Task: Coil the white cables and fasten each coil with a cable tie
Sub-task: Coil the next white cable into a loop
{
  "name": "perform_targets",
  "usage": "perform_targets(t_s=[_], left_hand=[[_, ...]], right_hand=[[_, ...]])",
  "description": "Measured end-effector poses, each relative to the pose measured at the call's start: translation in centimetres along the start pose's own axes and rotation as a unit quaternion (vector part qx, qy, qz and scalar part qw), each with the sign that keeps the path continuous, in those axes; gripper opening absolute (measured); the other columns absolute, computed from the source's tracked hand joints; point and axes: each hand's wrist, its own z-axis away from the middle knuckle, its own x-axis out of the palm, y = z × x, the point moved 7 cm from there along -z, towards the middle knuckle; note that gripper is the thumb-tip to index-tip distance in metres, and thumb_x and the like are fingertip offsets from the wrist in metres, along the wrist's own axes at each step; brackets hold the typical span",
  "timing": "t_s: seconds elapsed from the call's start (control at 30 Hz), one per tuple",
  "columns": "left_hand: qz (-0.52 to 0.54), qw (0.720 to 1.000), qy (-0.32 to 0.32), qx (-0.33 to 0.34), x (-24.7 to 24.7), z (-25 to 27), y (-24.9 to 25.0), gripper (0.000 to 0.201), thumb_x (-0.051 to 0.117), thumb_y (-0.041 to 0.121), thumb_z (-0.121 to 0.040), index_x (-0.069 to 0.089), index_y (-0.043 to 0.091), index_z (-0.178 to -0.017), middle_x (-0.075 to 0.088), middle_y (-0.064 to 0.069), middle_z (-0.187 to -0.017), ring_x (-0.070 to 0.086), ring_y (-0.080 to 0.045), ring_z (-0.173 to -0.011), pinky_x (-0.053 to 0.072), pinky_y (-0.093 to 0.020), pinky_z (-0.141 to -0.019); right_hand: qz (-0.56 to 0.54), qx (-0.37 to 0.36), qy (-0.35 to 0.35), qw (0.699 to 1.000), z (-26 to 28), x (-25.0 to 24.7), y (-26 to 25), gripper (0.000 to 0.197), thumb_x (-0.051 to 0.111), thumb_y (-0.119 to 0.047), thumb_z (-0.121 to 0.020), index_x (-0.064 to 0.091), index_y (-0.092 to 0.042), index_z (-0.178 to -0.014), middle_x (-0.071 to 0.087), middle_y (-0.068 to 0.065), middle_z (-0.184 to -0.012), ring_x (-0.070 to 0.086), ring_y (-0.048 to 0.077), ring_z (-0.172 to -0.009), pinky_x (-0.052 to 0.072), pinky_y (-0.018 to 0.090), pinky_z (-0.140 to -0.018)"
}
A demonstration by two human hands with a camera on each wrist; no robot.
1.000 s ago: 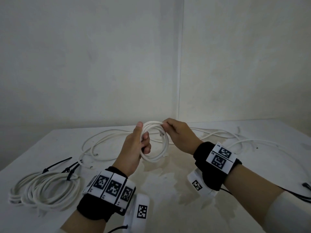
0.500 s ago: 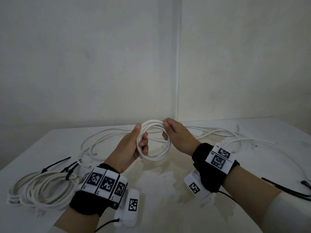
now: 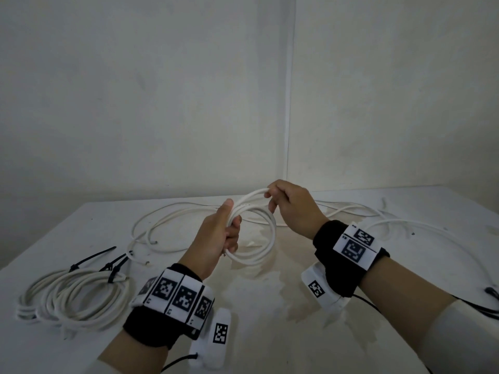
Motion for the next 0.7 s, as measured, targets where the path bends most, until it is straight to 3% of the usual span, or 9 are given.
perform_targets(t_s=[0.17, 0.23, 0.33, 0.43, 0.6, 0.7], left_hand=[[0.057, 0.998, 0.010, -0.007, 0.3, 0.0, 0.2, 0.046, 0.034, 0.039, -0.097, 0.043, 0.015, -0.059, 0.025, 0.008, -0.042, 0.021, -0.007, -0.034, 0.028, -0.019, -0.039], [0.076, 0.997, 0.021, -0.002, 0.1, -0.2, 0.5, 0.045, 0.036, 0.038, -0.097, 0.042, 0.015, -0.059, 0.025, 0.009, -0.041, 0.021, -0.007, -0.034, 0.027, -0.020, -0.041], [0.073, 0.997, 0.028, 0.008, 0.1, -0.2, 0.5, 0.045, 0.036, 0.038, -0.097, 0.042, 0.015, -0.059, 0.026, 0.009, -0.041, 0.022, -0.007, -0.034, 0.027, -0.020, -0.041], [0.076, 0.997, 0.015, 0.008, 0.3, -0.2, 0.5, 0.045, 0.035, 0.039, -0.097, 0.042, 0.015, -0.060, 0.025, 0.009, -0.042, 0.022, -0.007, -0.035, 0.027, -0.021, -0.043], [0.119, 0.990, -0.070, -0.026, 1.0, 0.0, 0.3, 0.047, 0.032, 0.039, -0.098, 0.047, 0.012, -0.063, 0.029, 0.006, -0.042, 0.032, -0.009, -0.034, 0.046, -0.022, -0.047], [0.119, 0.990, -0.069, -0.036, 0.9, 0.2, 0.4, 0.046, 0.033, 0.039, -0.098, 0.047, 0.011, -0.064, 0.028, 0.007, -0.041, 0.028, -0.008, -0.033, 0.041, -0.021, -0.043]], right_hand=[[-0.068, 0.046, -0.025, 0.996, 0.4, 0.3, 0.2, 0.030, 0.039, -0.012, -0.097, 0.051, -0.021, -0.071, 0.062, -0.002, -0.073, 0.059, 0.013, -0.074, 0.044, 0.027, -0.075], [-0.115, 0.054, -0.060, 0.990, 1.1, 0.8, -0.5, 0.027, 0.038, -0.017, -0.099, 0.050, -0.018, -0.075, 0.067, 0.005, -0.076, 0.056, -0.002, -0.061, 0.041, 0.011, -0.065], [-0.172, 0.079, -0.090, 0.978, 1.9, 0.8, -0.7, 0.015, 0.047, -0.027, -0.095, 0.052, -0.016, -0.087, 0.068, 0.010, -0.077, 0.051, -0.006, -0.044, 0.036, 0.005, -0.047], [-0.153, 0.047, -0.091, 0.983, 1.6, 0.7, -0.5, 0.007, 0.065, -0.017, -0.084, 0.060, -0.014, -0.087, 0.064, -0.002, -0.062, 0.055, -0.003, -0.052, 0.042, 0.009, -0.055], [-0.076, 0.006, -0.103, 0.992, 0.8, -0.3, -0.5, 0.019, 0.061, -0.011, -0.087, 0.056, -0.022, -0.072, 0.056, -0.005, -0.061, 0.050, -0.005, -0.050, 0.039, 0.009, -0.054], [-0.022, -0.023, -0.123, 0.992, 0.8, -0.2, -0.8, 0.022, 0.060, -0.013, -0.088, 0.054, -0.025, -0.070, 0.057, -0.008, -0.061, 0.051, -0.006, -0.052, 0.039, 0.008, -0.055]])
